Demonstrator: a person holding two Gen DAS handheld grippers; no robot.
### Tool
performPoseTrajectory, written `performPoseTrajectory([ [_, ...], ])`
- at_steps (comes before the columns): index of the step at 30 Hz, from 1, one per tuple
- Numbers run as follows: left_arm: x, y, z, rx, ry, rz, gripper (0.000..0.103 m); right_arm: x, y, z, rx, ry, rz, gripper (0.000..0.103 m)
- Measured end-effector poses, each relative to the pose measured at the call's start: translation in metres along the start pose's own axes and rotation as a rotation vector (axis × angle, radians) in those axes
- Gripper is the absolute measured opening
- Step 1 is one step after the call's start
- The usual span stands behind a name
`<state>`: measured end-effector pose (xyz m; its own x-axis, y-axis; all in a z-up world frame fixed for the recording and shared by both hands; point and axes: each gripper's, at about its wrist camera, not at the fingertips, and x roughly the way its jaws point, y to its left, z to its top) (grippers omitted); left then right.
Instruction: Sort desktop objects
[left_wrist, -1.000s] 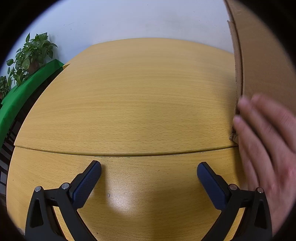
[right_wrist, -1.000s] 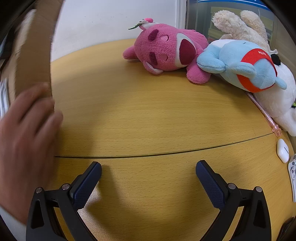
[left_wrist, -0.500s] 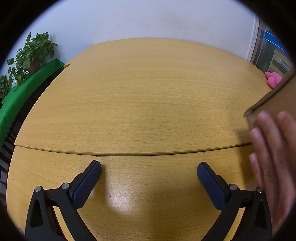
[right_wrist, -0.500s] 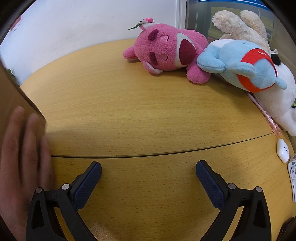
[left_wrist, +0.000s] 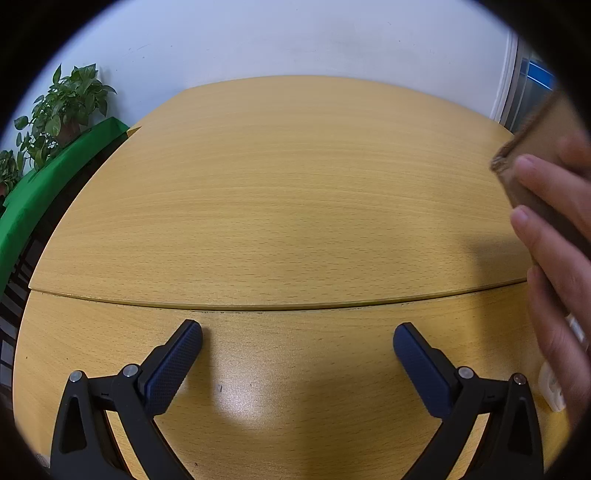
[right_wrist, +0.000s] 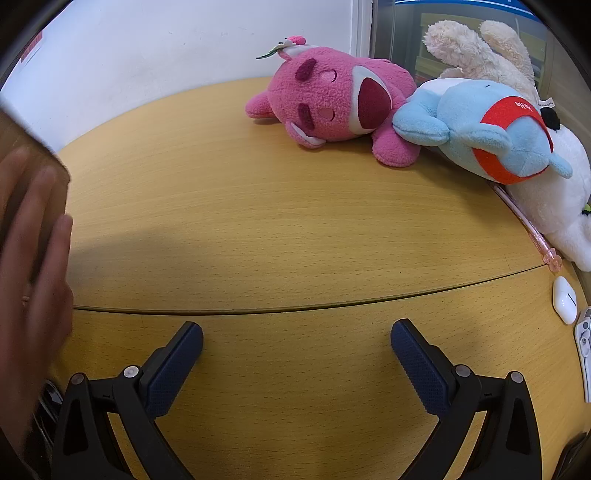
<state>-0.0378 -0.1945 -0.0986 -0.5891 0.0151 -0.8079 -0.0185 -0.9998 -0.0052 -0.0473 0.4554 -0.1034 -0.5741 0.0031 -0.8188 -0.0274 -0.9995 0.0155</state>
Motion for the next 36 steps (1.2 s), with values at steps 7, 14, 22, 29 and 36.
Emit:
performPoseTrajectory([
  [7, -0.0013, -0.0008, 0.0002, 0.0, 0.0, 0.0, 0.103, 0.0021, 0.0009, 0.0009, 0.0, 0.001, -0.001, 0.103],
  [14, -0.0027, -0.0021, 0.0018, 0.0, 0.0, 0.001, 0.103, 0.002, 0.0011, 0.0004, -0.001, 0.0, 0.0, 0.103],
  [22, -0.0028, -0.0025, 0.0018, 0.0, 0.0, 0.001, 0.103, 0.0029, 0.0012, 0.0004, -0.001, 0.0, 0.0, 0.103],
  [29, -0.0027, -0.0023, 0.0016, 0.001, 0.0, 0.001, 0.103, 0.0028, 0.0012, 0.0, -0.002, -0.001, 0.001, 0.103],
  [36, -0.003, -0.0026, 0.0016, 0.001, 0.0, 0.001, 0.103, 0.005, 0.0024, 0.0018, 0.02, -0.001, -0.016, 0.103],
])
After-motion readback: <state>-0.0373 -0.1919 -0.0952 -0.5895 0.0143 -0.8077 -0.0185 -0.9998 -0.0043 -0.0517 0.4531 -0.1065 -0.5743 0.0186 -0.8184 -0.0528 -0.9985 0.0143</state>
